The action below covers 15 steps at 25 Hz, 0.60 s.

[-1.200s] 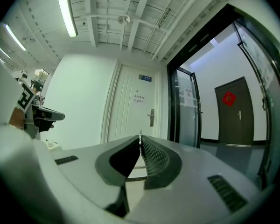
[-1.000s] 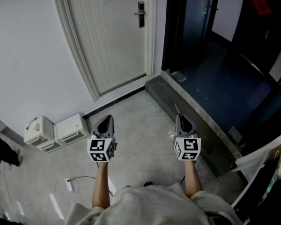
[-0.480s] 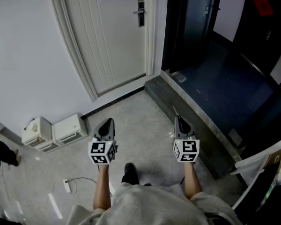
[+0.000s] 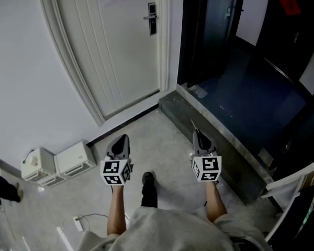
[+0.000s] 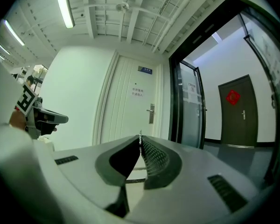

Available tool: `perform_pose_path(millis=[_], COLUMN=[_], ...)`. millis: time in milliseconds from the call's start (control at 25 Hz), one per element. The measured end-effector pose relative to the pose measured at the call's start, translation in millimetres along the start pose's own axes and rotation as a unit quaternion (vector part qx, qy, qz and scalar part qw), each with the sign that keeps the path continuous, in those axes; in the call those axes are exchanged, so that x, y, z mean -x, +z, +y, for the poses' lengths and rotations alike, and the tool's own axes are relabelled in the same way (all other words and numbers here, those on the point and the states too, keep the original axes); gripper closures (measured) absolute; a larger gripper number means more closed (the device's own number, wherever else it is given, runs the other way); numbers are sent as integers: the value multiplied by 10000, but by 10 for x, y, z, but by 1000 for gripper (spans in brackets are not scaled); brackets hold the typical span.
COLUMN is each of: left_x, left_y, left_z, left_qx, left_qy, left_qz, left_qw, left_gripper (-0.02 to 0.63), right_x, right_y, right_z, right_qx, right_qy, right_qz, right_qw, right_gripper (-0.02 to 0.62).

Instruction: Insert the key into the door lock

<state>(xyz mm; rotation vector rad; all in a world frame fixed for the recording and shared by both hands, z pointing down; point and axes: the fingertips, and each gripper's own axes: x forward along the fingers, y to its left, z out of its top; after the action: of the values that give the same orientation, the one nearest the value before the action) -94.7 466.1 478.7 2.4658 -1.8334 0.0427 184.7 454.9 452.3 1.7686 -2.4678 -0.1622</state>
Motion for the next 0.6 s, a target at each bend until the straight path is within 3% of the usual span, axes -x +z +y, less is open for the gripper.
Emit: perform_pose_path(millis=[600], left_x=[-2271], left_y=[499], left_z=[1578], left_qx=[59], left_qy=[-383], left_qz=[-125], left_qw=[9992], left_gripper=[589], right_x=[-2713], right_y=[479], right_z=[140], right_qx=[240], right_qy=[-138], right_qz=[-25], right_qw=[9996], right_gripper=[566])
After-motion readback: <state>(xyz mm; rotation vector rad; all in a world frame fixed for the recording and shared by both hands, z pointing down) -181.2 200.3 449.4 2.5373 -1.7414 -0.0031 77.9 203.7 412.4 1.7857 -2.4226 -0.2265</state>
